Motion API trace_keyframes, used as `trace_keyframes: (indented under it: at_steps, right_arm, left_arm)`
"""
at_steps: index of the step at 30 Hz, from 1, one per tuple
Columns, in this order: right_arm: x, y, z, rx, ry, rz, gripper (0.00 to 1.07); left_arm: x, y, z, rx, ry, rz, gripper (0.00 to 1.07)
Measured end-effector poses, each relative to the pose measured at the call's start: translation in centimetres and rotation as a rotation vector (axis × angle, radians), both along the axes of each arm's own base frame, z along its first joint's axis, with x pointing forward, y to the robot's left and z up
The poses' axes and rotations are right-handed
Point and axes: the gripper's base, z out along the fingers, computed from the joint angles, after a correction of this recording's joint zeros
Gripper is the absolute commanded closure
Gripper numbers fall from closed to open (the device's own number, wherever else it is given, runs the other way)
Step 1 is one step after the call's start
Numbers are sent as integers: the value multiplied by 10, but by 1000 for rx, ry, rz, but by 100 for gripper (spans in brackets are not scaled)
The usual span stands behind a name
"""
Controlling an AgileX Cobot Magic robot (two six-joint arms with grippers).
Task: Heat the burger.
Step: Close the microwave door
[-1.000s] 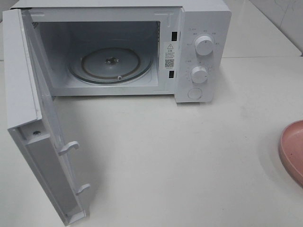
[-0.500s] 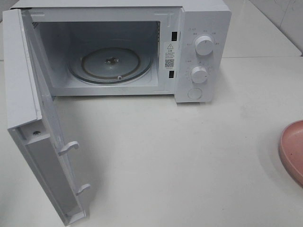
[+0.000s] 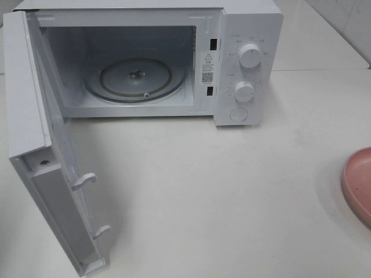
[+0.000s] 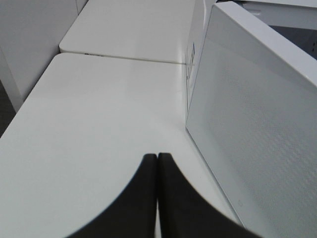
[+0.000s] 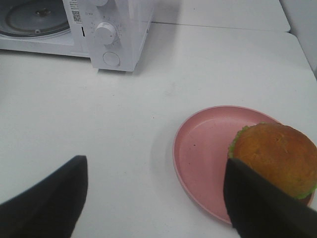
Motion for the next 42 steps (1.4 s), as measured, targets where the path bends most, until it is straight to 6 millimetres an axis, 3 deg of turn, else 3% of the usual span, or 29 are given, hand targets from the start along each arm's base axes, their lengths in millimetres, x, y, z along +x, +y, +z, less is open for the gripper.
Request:
trace_keyframes:
  at_steps: [6,18,27,35,42]
  right_arm:
    - [0,0,0,0,0,0,32]
    - [0,0,0,0,0,0,32]
    - [0,0,0,0,0,0,32]
    - [0,0,0,0,0,0,32]
    - [0,0,0,0,0,0,32]
  left_arm:
    - [29,1,-18,2,-60,0,107]
    - [57,1,-54,30,-183,-17,107]
    - [78,-12,-76,74,-156,-188,107]
    - [88,-30,-83,41,-213,-401,107]
    - [102,-42,-85,22,-205,-473,107]
